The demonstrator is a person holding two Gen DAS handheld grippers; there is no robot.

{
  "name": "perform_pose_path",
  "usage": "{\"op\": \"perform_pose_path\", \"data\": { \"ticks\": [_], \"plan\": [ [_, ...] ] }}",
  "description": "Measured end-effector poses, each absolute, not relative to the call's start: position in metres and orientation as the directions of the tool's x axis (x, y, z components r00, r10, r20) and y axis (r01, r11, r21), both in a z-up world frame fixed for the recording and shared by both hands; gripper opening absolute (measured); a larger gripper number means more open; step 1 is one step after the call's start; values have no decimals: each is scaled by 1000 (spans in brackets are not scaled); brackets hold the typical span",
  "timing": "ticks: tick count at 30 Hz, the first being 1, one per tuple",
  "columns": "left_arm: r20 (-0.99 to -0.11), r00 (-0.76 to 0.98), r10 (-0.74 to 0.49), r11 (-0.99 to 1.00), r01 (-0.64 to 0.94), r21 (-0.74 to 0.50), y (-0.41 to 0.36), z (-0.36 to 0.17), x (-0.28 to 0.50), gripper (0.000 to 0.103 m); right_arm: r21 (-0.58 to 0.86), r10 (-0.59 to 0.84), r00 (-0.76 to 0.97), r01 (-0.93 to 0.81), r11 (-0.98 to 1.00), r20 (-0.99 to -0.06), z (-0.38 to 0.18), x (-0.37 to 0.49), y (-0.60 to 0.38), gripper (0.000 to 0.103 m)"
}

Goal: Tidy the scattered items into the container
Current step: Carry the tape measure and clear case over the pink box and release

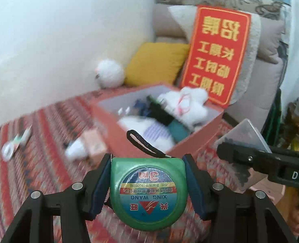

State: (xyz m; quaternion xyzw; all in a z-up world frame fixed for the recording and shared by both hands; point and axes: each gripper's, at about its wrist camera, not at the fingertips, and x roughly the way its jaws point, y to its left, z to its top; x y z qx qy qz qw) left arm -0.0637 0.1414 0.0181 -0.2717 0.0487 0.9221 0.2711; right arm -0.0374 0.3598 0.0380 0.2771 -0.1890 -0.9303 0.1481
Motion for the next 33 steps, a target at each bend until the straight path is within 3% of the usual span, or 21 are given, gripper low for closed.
{"op": "perform_pose_path", "data": {
  "ticks": [7, 14, 16, 17, 18, 19, 20, 26, 33],
  "plan": [
    [-518, -706, 483, -836, -548, -33, 214, 47, -163, 59, 387, -280, -870, 114, -915, -405, 78, -111, 414, 25],
    [-560, -699, 445, -851, -524, -22, 276, 25, -274, 59, 413, -254, -874, 68, -908, -415, 67, -244, 453, 27],
    [-581, -682, 443, -851, -523, -35, 288, 11, -303, 62, 416, -243, -865, 45, -908, -438, 52, -289, 464, 39],
    [-599, -667, 444, -850, -525, -45, 294, 3, -318, 72, 411, -224, -864, 21, -911, -451, 45, -307, 468, 69],
    [-611, -658, 439, -852, -522, -50, 294, -1, -329, 78, 409, -194, -870, -10, -912, -454, 39, -320, 473, 89],
    [-623, -650, 435, -854, -518, -55, 293, -5, -340, 87, 412, -176, -874, -30, -911, -453, 33, -331, 476, 91],
    [-611, -661, 435, -856, -514, -52, 290, -5, -344, 90, 422, -183, -873, -28, -906, -452, 29, -337, 478, 91],
    [-581, -694, 425, -875, -480, -67, 241, 1, -340, 92, 497, -234, -875, -9, -868, -425, 28, -321, 470, 91],
    [-563, -736, 376, -918, -380, -117, 147, 15, -276, 93, 436, -297, -874, 112, -893, -385, 66, -239, 404, 92]
  ]
}}
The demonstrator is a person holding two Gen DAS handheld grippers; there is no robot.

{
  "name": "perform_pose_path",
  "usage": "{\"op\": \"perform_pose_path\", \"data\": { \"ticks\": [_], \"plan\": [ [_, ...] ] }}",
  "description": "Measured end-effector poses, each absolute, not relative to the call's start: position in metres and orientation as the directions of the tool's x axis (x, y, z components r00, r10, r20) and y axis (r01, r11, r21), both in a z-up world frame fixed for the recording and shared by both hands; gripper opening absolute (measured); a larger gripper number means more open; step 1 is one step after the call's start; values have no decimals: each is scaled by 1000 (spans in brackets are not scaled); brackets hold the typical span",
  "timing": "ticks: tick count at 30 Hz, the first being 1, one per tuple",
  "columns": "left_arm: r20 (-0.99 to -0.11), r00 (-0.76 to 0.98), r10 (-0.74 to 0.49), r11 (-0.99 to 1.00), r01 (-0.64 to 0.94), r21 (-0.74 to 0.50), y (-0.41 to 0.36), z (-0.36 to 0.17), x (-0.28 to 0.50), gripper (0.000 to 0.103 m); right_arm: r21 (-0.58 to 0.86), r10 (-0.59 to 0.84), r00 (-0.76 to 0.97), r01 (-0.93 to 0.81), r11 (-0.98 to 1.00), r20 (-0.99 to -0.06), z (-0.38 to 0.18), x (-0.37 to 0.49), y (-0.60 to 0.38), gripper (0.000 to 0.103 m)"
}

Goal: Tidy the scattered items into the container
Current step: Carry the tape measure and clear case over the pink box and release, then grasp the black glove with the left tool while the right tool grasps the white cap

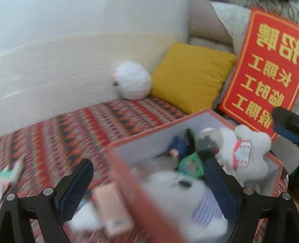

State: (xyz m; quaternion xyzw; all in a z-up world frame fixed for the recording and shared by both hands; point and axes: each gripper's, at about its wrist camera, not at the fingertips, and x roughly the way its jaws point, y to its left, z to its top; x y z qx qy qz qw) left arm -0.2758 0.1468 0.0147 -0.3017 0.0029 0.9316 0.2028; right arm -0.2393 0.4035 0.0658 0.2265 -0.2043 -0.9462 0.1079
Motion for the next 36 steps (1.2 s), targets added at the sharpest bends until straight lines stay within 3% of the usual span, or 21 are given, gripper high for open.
{"op": "perform_pose_path", "data": {
  "ticks": [8, 20, 29, 36],
  "plan": [
    [-578, -769, 271, -962, -223, -155, 17, 7, -165, 97, 394, -444, -786, 279, -876, -430, 70, -141, 284, 95],
    [-682, -726, 92, -993, -16, -117, -122, -72, -56, 97, 369, -568, -546, 437, -821, -616, -15, -97, 113, 95],
    [-709, -703, -52, -984, 158, -86, -200, -100, -67, 97, 349, -595, -446, 518, -781, -669, -48, -135, 7, 95],
    [-690, -707, -157, -971, 236, -21, -258, -97, -151, 97, 284, -555, -520, 511, -812, -650, -42, -222, -55, 95]
  ]
}}
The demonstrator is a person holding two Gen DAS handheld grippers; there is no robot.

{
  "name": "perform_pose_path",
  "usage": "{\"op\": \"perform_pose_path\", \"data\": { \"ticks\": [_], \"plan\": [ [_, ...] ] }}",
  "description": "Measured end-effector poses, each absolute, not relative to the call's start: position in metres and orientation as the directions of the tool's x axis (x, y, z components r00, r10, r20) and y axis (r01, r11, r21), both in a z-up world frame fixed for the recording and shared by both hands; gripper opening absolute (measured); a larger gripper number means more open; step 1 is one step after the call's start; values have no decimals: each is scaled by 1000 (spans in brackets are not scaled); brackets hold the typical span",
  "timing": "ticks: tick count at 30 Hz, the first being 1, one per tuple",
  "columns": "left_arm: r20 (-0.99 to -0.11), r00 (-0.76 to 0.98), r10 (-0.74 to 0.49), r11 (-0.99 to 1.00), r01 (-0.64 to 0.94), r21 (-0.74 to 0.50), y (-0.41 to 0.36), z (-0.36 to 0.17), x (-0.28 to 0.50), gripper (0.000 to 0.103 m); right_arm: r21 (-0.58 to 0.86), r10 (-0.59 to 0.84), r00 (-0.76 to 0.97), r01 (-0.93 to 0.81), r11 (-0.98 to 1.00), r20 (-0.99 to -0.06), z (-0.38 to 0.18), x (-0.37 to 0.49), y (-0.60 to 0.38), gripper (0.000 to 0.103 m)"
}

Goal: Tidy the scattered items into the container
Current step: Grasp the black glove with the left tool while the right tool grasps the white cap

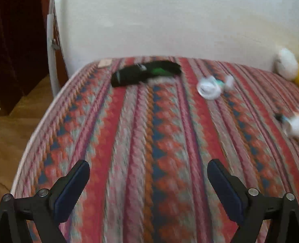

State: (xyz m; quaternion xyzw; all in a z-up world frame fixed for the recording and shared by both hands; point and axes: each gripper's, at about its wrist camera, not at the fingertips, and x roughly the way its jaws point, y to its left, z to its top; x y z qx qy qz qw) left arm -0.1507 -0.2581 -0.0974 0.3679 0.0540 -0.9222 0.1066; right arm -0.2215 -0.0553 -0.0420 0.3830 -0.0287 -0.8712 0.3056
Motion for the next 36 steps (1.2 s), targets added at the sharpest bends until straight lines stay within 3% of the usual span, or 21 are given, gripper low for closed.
{"op": "perform_pose_path", "data": {
  "ticks": [8, 18, 19, 20, 21, 22, 23, 24, 25, 30, 36],
  "plan": [
    [-692, -699, -180, -976, 214, 37, -300, -104, -302, 97, 166, -433, -596, 450, -878, -676, -72, -357, -114, 95],
    [-768, -602, -217, -973, 199, 119, -324, -174, -450, 97, 48, -327, -602, 432, -901, -729, -145, -468, -164, 95],
    [-774, -597, -212, -974, 196, 115, -324, -179, -458, 97, 36, -318, -597, 434, -900, -737, -152, -473, -166, 94],
    [-777, -596, -205, -976, 187, 114, -323, -184, -464, 95, 18, -304, -597, 436, -900, -742, -157, -476, -167, 79],
    [-773, -603, -198, -978, 172, 117, -322, -187, -468, 91, 5, -300, -602, 441, -897, -741, -159, -476, -166, 59],
    [-769, -610, -192, -980, 166, 112, -323, -190, -472, 68, 9, -312, -603, 451, -892, -734, -158, -475, -163, 59],
    [-775, -602, -192, -979, 174, 108, -325, -192, -473, 33, 27, -331, -599, 458, -888, -729, -155, -471, -158, 59],
    [-785, -588, -197, -976, 194, 99, -327, -190, -472, 11, 47, -349, -593, 463, -885, -726, -151, -466, -152, 59],
    [-794, -574, -200, -973, 214, 91, -329, -188, -470, 4, 65, -365, -587, 468, -881, -723, -147, -460, -146, 59],
    [-761, -626, -172, -973, 229, 31, -307, -147, -393, 4, 147, -442, -560, 493, -857, -701, -115, -403, -108, 59],
    [-717, -672, -186, -975, 217, 50, -248, -106, -262, 4, 198, -507, -538, 529, -825, -674, -78, -303, -63, 59]
  ]
}}
